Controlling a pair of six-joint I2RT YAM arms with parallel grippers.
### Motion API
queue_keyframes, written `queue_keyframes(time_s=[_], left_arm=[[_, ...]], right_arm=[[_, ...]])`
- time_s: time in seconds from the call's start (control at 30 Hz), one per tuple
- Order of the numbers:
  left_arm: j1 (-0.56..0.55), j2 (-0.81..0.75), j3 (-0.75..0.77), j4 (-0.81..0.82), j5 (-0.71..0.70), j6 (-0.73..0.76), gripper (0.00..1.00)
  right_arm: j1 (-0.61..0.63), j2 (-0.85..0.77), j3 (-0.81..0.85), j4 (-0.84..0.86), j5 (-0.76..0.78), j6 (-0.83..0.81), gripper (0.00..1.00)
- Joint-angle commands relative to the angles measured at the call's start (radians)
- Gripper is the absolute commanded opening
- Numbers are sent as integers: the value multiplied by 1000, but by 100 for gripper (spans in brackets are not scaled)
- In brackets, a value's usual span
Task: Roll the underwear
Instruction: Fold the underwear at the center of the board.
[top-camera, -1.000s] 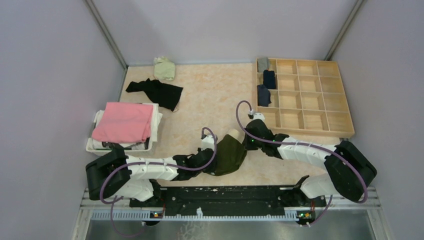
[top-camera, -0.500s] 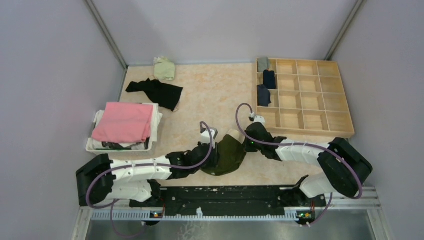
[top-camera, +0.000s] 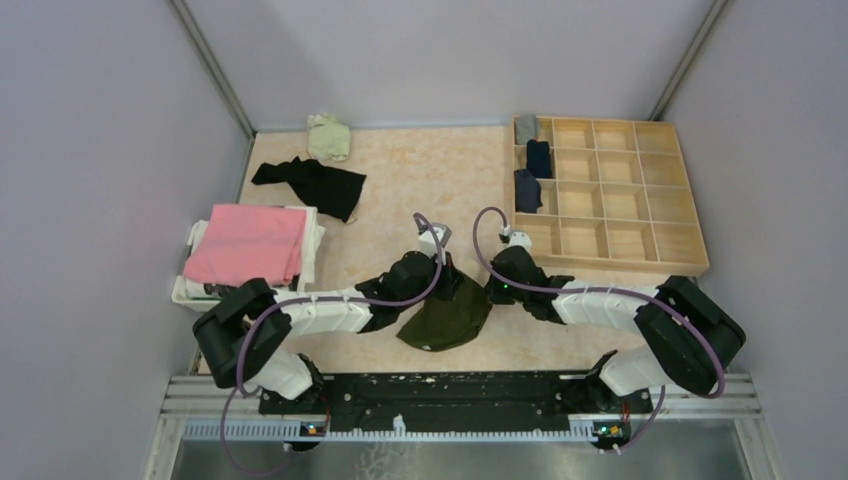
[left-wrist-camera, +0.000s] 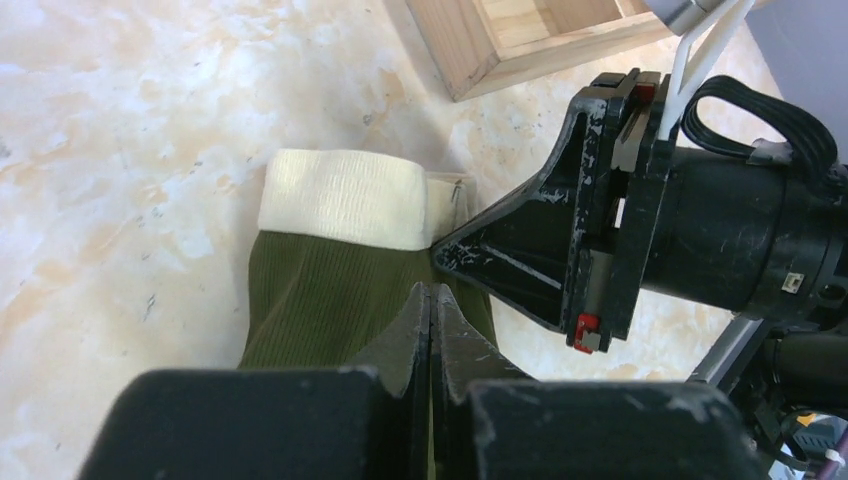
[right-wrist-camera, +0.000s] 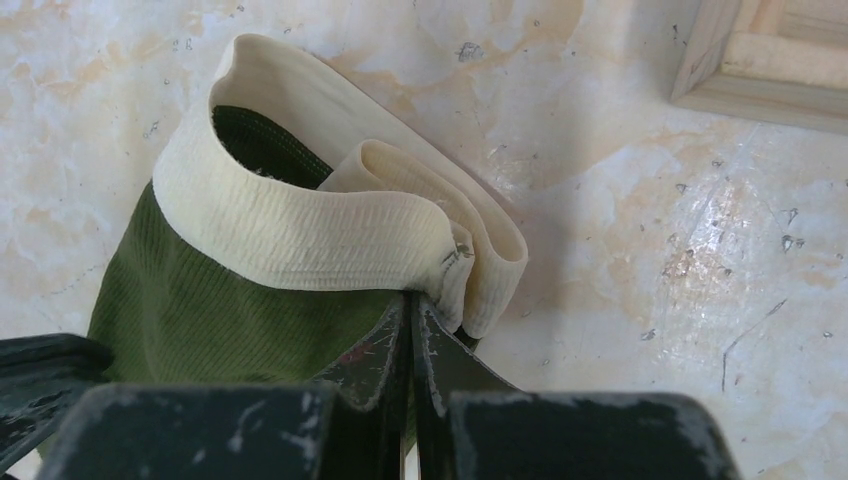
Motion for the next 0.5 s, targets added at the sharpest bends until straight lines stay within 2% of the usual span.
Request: queue_keyframes(time_s=[0.0, 0.47], left_arm=[[36, 51, 46, 196, 151, 21, 0], [115, 200, 76, 243, 257, 23, 0]], right_arm=[[-6, 7, -34, -45, 6, 5, 0], [-7, 14, -34, -51, 8, 1, 0]])
